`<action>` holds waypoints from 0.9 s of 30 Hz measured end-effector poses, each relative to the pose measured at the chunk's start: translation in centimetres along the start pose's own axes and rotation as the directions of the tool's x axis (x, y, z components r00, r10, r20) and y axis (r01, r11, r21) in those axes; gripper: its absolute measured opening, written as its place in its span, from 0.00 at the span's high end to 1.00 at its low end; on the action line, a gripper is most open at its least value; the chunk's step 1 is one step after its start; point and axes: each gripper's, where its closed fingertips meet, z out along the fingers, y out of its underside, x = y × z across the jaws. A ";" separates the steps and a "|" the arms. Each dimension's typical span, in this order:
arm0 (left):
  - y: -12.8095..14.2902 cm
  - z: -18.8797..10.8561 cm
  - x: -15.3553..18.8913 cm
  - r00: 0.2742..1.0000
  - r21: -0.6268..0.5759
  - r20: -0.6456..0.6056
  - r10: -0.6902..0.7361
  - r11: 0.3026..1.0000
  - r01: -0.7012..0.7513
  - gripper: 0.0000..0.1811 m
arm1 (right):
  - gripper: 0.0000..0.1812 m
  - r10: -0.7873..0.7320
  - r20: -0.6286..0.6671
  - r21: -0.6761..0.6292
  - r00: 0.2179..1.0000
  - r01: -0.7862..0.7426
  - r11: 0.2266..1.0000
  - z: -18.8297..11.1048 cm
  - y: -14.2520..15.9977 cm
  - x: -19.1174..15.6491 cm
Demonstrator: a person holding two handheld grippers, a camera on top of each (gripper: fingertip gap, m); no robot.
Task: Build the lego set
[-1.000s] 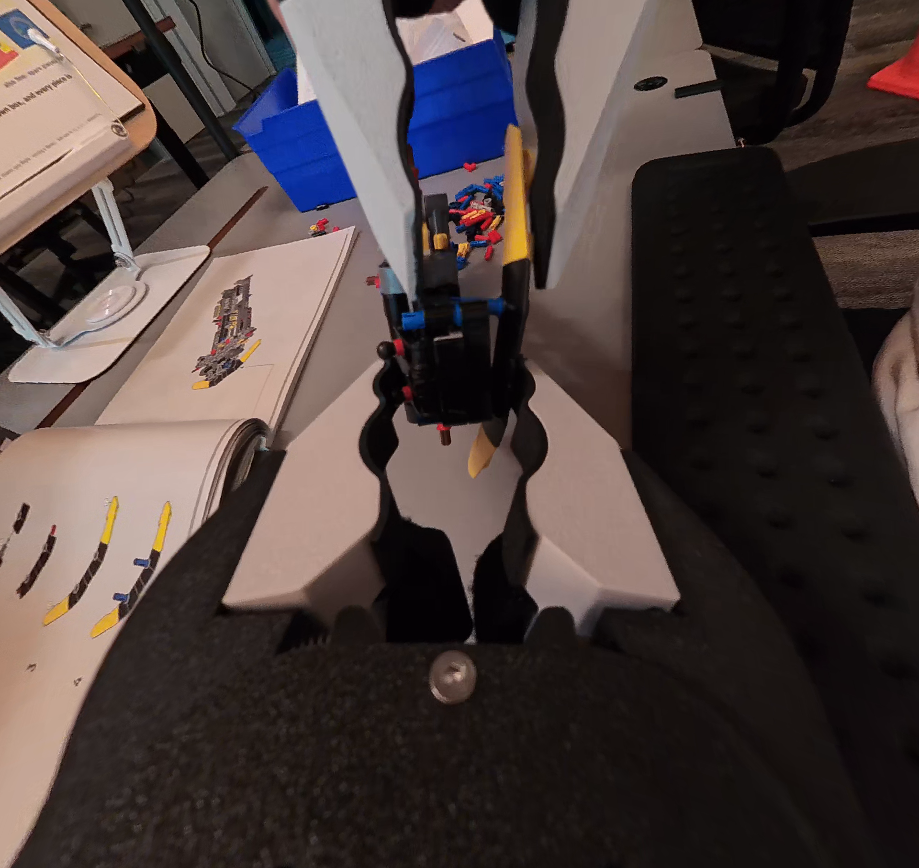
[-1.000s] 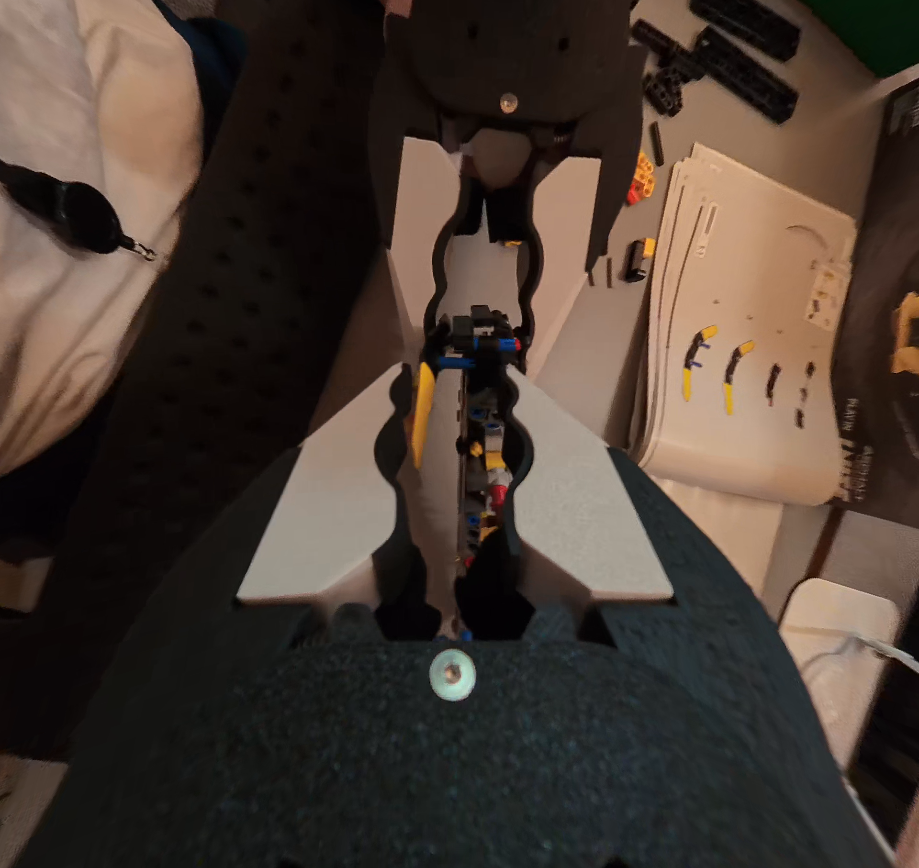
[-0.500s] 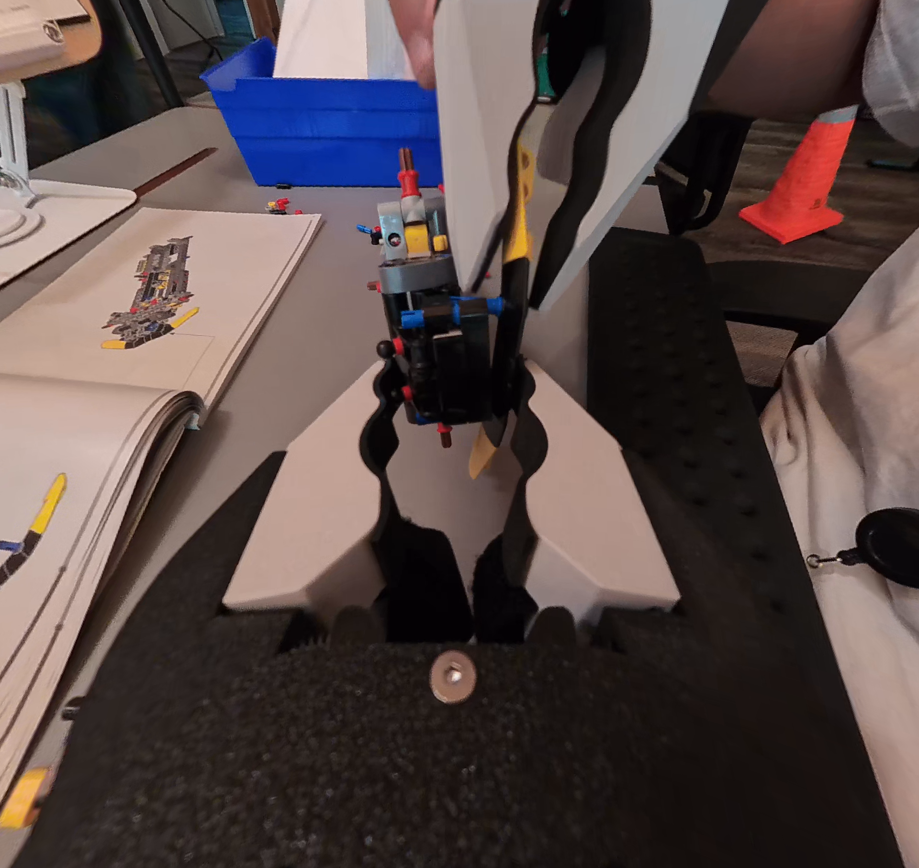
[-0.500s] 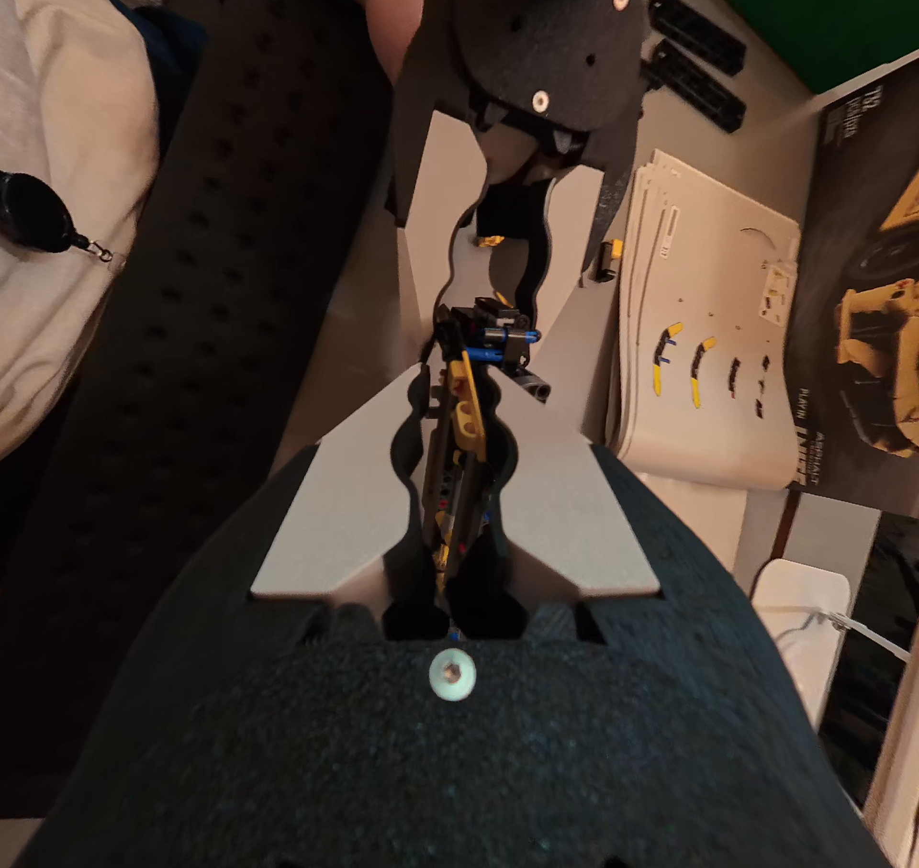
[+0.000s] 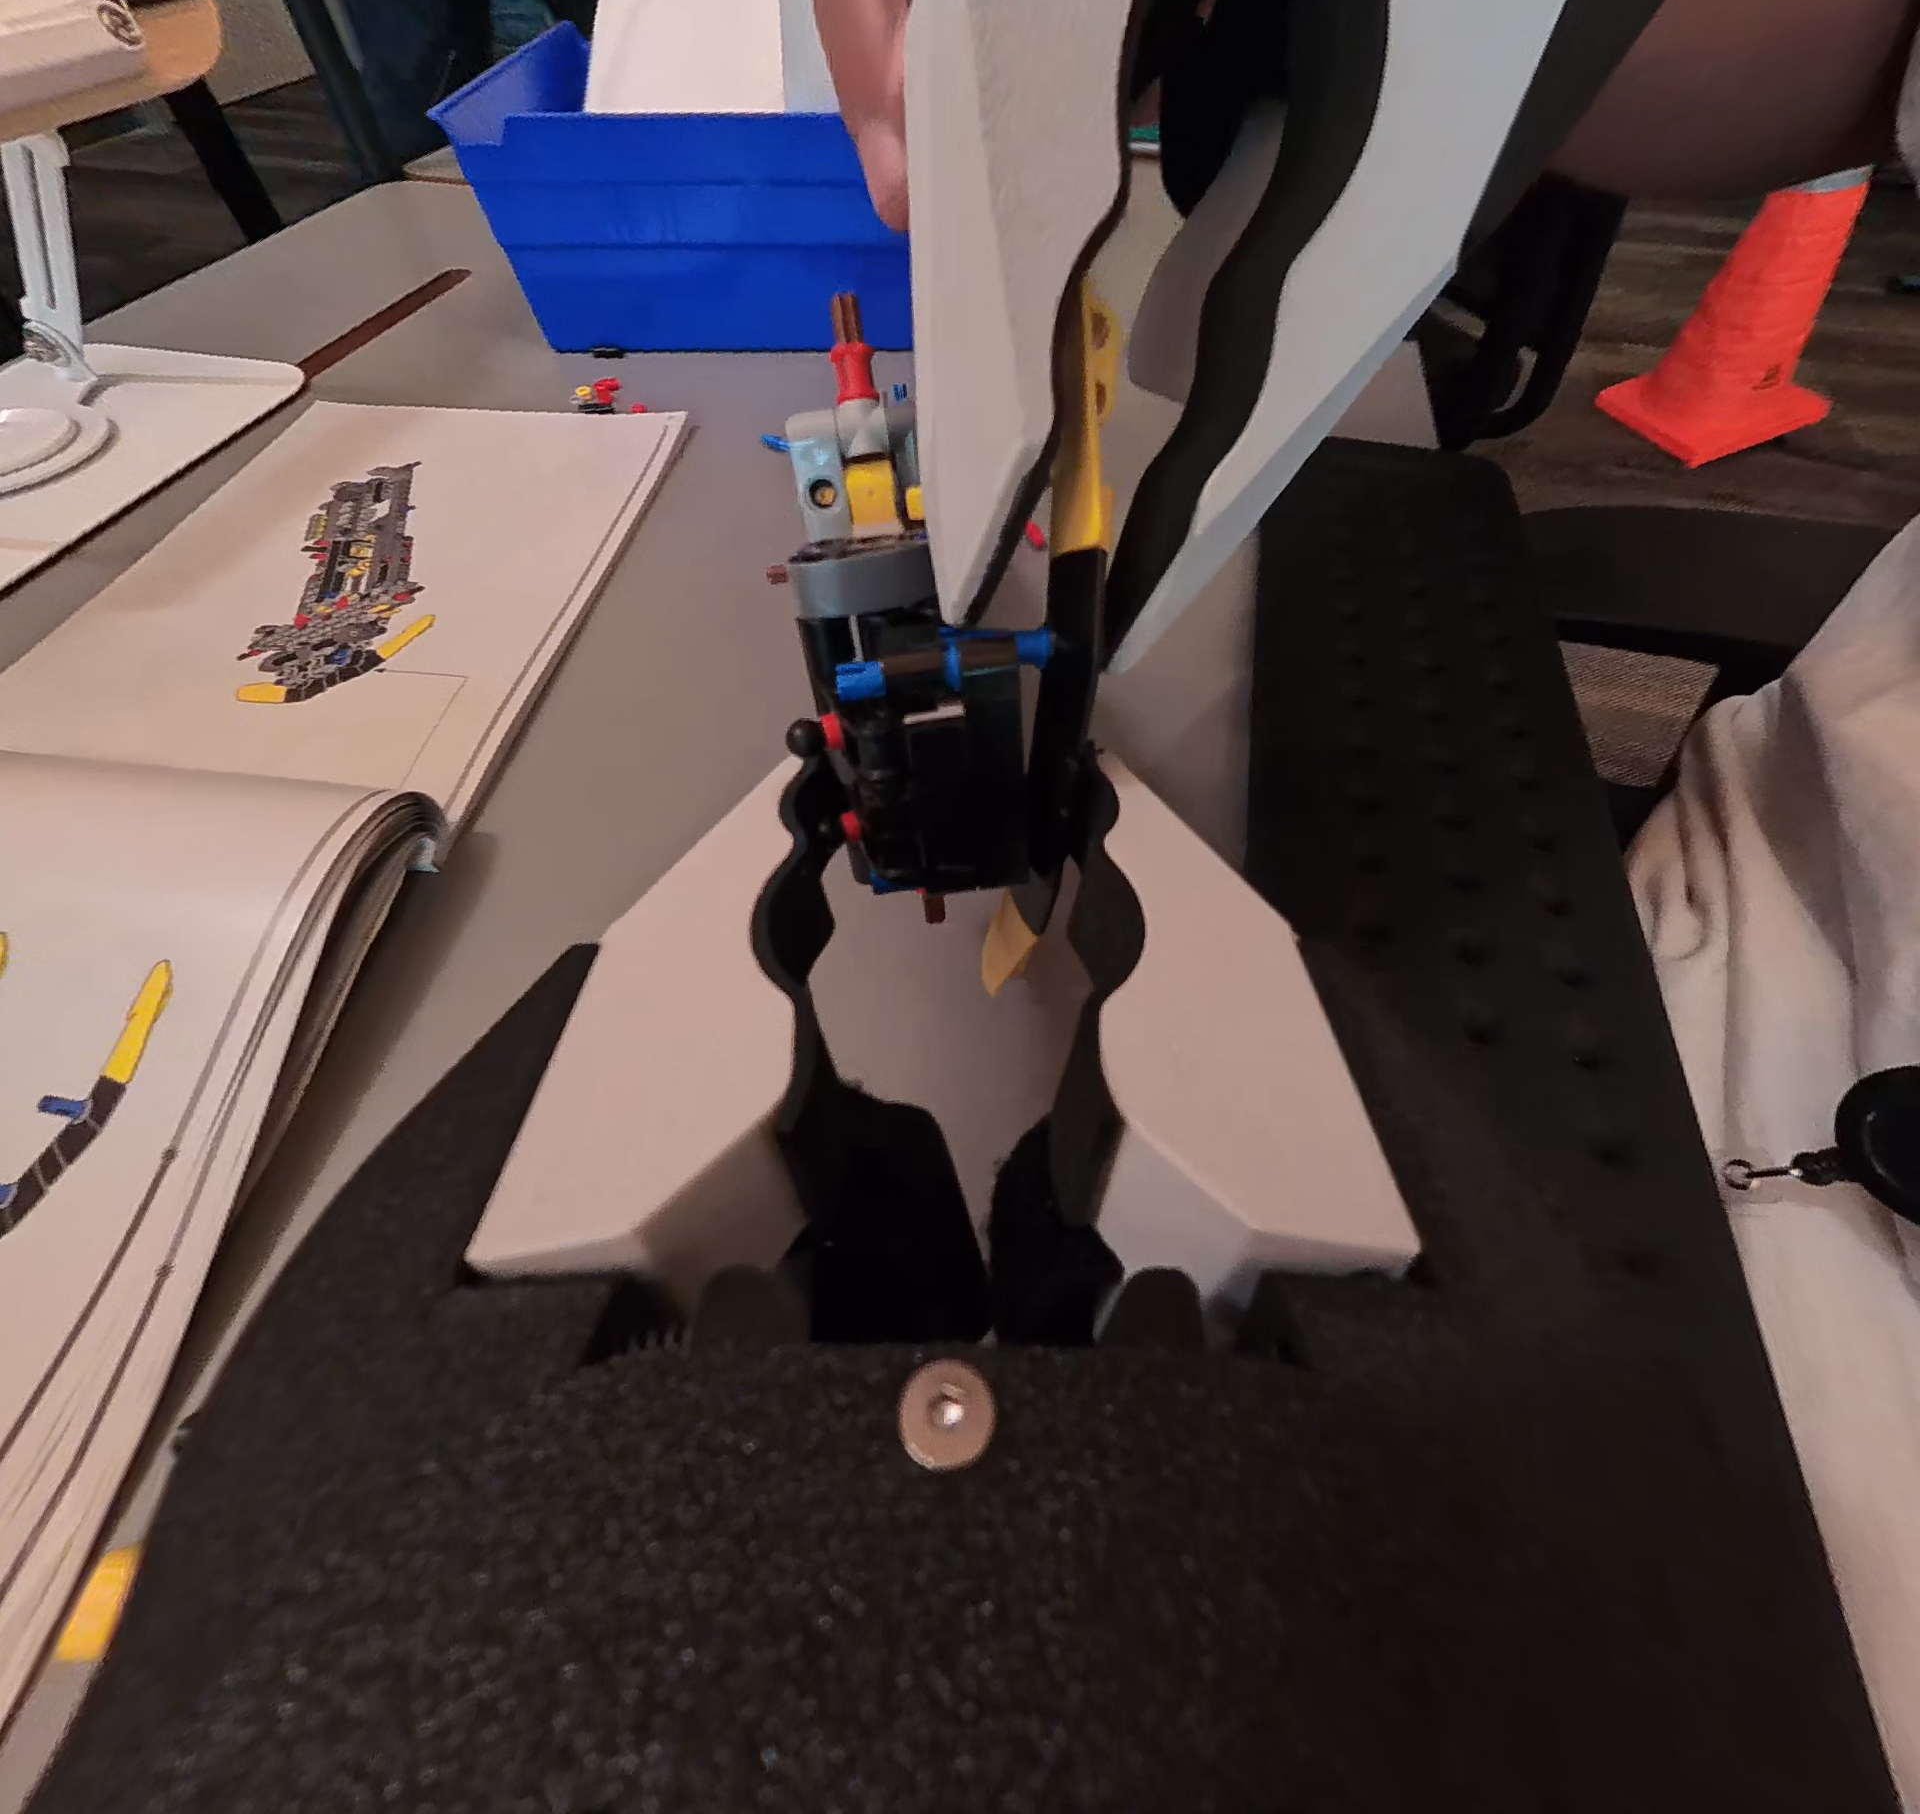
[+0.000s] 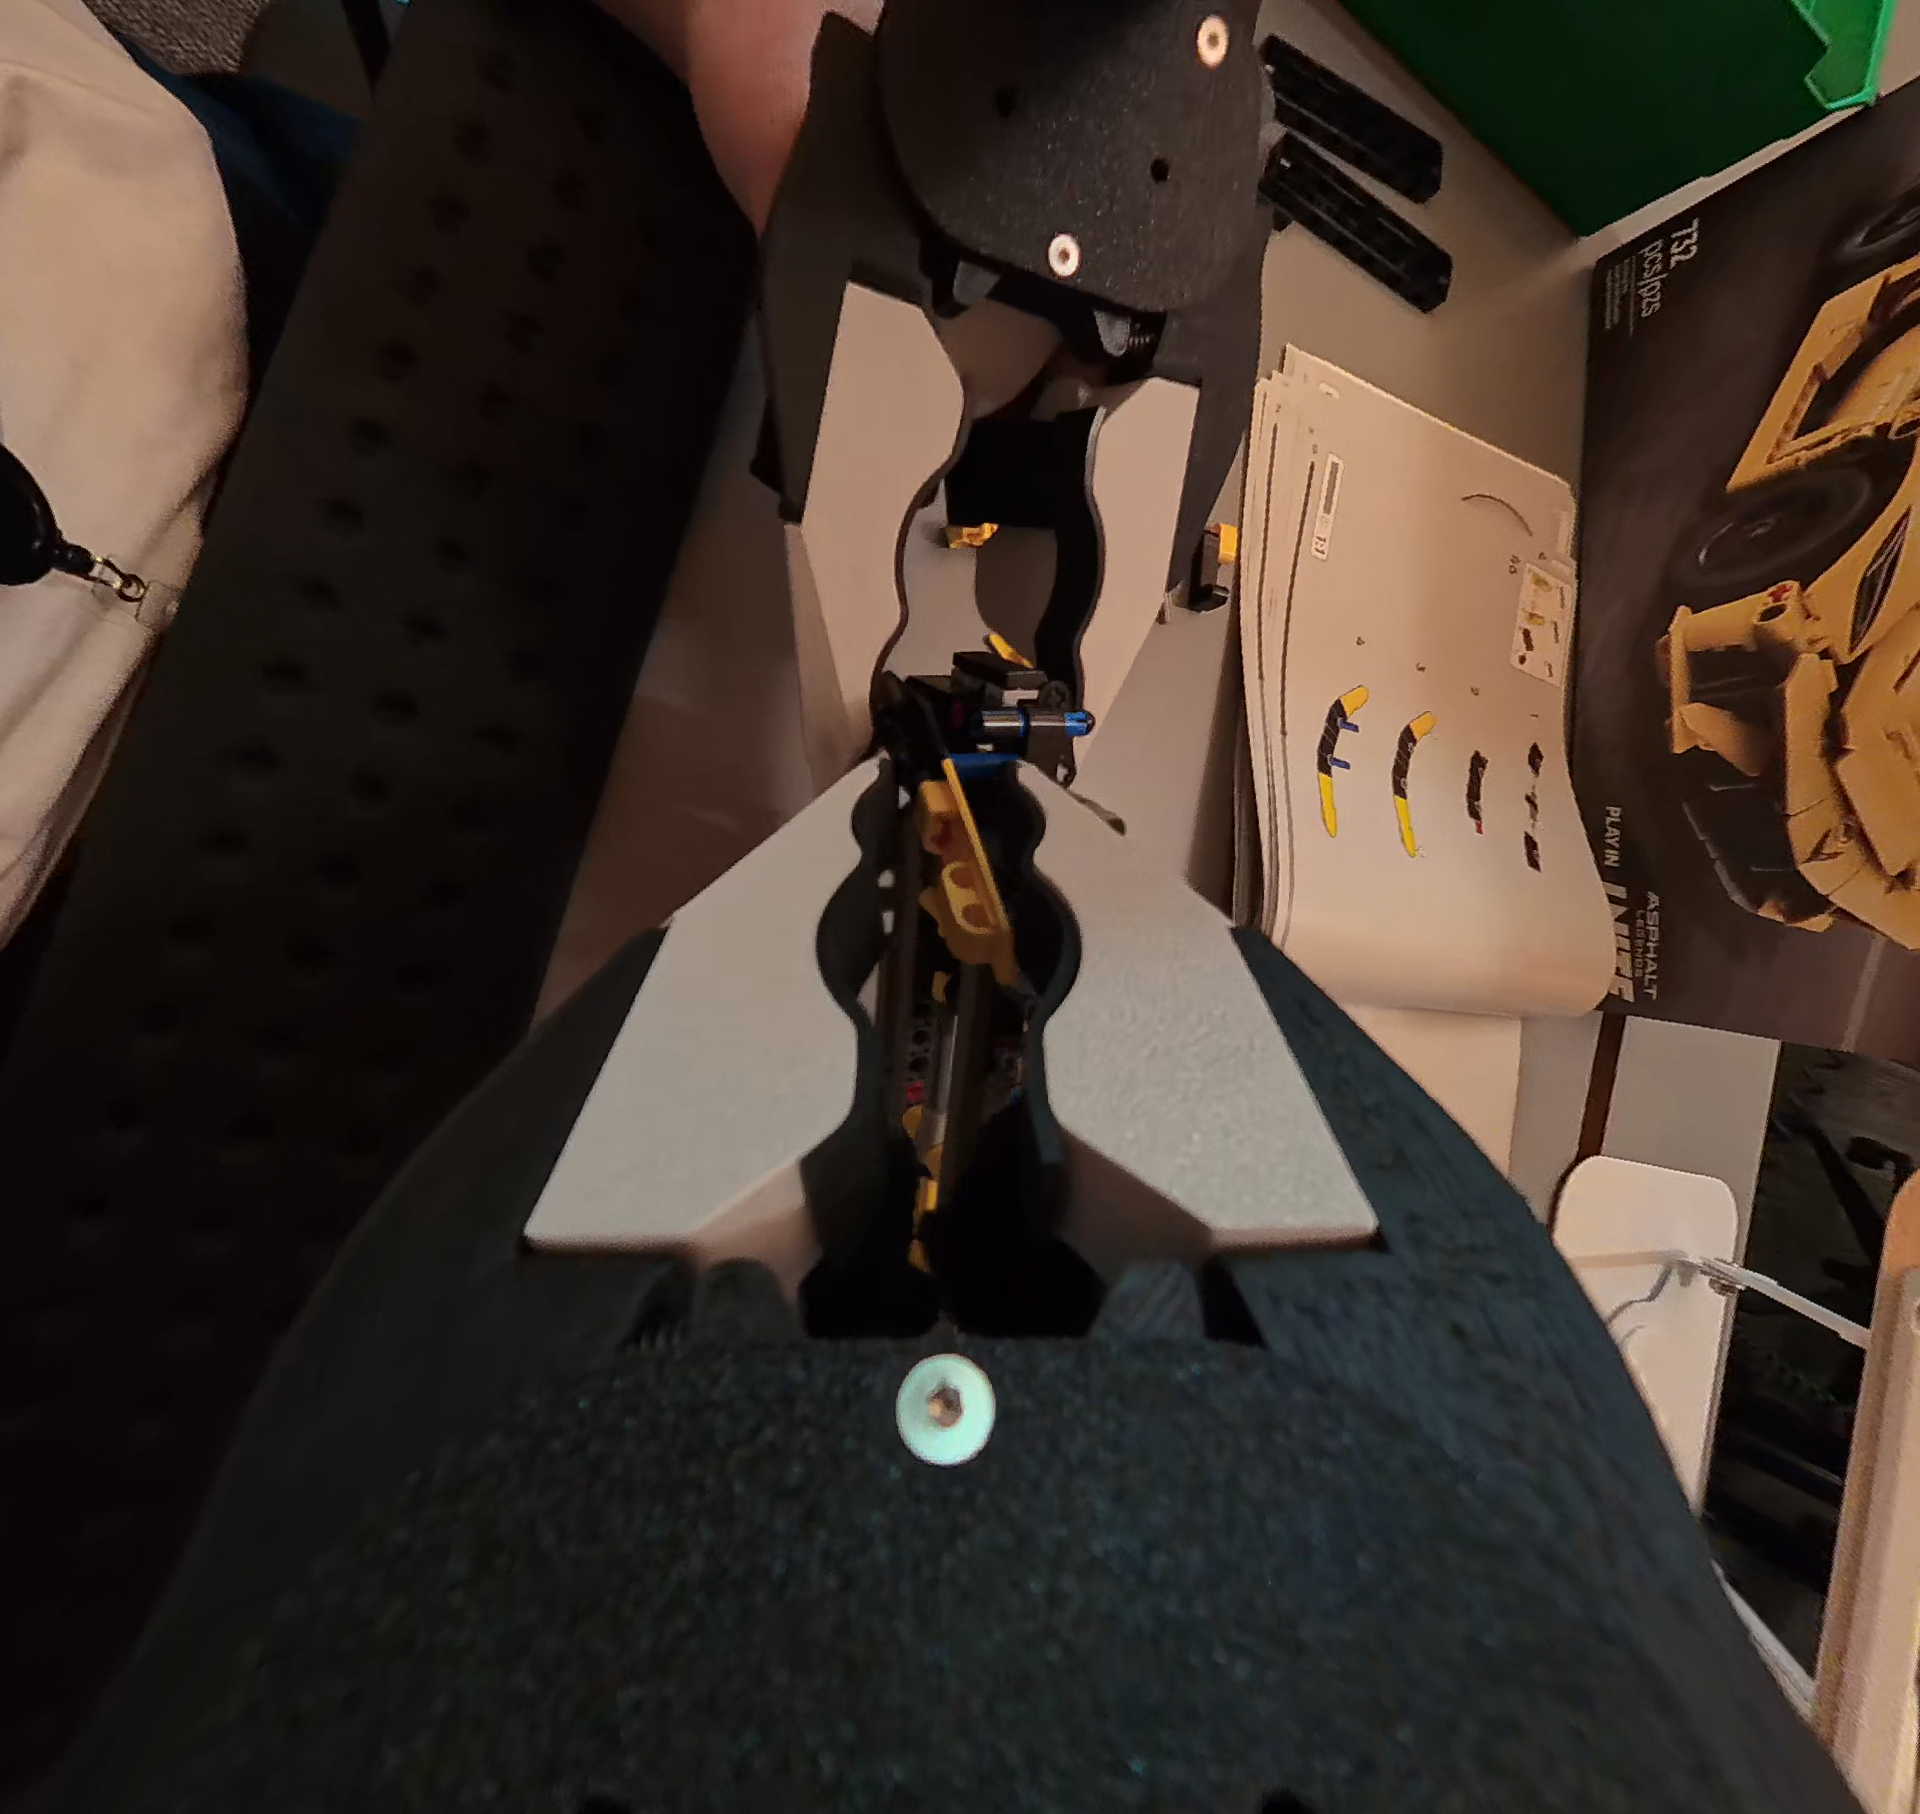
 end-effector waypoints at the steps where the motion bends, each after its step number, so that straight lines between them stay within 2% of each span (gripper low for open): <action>1: 0.1 0.0 -0.1 1.000 -0.008 0.011 0.010 1.000 -0.010 0.77 | 0.90 -0.003 -0.004 -0.003 1.000 0.003 1.000 0.1 0.1 0.0; 5: -0.2 -0.1 -0.1 0.996 -0.007 0.050 0.080 0.997 -0.080 0.77 | 0.97 0.021 0.058 -0.027 0.998 -0.019 0.999 0.6 0.5 -1.1; 8: -0.4 -0.1 -0.4 0.999 0.032 0.029 0.025 0.999 -0.026 0.77 | 0.95 0.010 -0.003 -0.032 1.000 -0.010 0.999 0.5 0.7 -0.4; 11: -0.5 -0.1 -0.2 1.000 0.047 -0.003 -0.010 0.999 0.010 0.77 | 0.92 0.057 0.043 -0.040 0.997 -0.055 0.998 0.3 0.6 -0.7; 14: -0.5 -0.1 -0.1 0.999 0.046 -0.023 -0.035 0.998 0.036 0.77 | 0.91 0.035 0.034 -0.047 0.999 -0.033 0.998 0.3 0.6 -0.7; 17: -0.3 -0.1 0.2 0.999 0.041 -0.034 -0.031 0.999 0.033 0.77 | 0.89 0.052 0.072 -0.057 0.996 -0.048 0.997 0.0 0.6 -1.1; 23: -0.3 0.0 0.5 0.999 0.029 -0.017 0.035 0.999 -0.034 0.77 | 0.88 0.087 0.104 0.015 0.991 -0.089 0.996 -1.2 -0.5 -0.9; 27: -0.2 0.0 0.3 1.000 0.024 -0.023 -0.002 1.000 0.002 0.77 | 0.89 -0.014 -0.018 -0.005 1.000 0.014 1.000 -0.3 -0.2 -0.3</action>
